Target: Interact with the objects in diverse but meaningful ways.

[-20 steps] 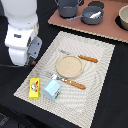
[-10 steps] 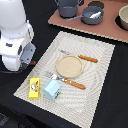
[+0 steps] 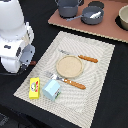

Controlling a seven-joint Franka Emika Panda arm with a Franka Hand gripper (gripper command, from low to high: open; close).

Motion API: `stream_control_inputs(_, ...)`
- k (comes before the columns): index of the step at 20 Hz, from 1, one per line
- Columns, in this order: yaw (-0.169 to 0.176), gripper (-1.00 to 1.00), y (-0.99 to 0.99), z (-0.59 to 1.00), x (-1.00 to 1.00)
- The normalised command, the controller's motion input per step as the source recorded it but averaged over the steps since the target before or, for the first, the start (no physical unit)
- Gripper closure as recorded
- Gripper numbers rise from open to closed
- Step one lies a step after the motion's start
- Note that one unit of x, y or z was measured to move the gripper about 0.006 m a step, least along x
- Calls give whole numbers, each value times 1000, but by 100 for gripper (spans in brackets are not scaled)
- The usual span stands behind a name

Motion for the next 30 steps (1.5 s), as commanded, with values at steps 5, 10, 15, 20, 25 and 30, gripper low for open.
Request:
stream_control_inputs(5,88,100,0,-685,7)
stream_control_inputs(10,74,100,-31,-586,10)
stream_control_inputs(15,57,100,-22,140,5)
stream_control_inputs(20,29,-100,-114,587,-7)
stream_control_inputs(25,16,-100,-135,764,-13)
stream_control_inputs(30,30,-100,-39,331,-43)
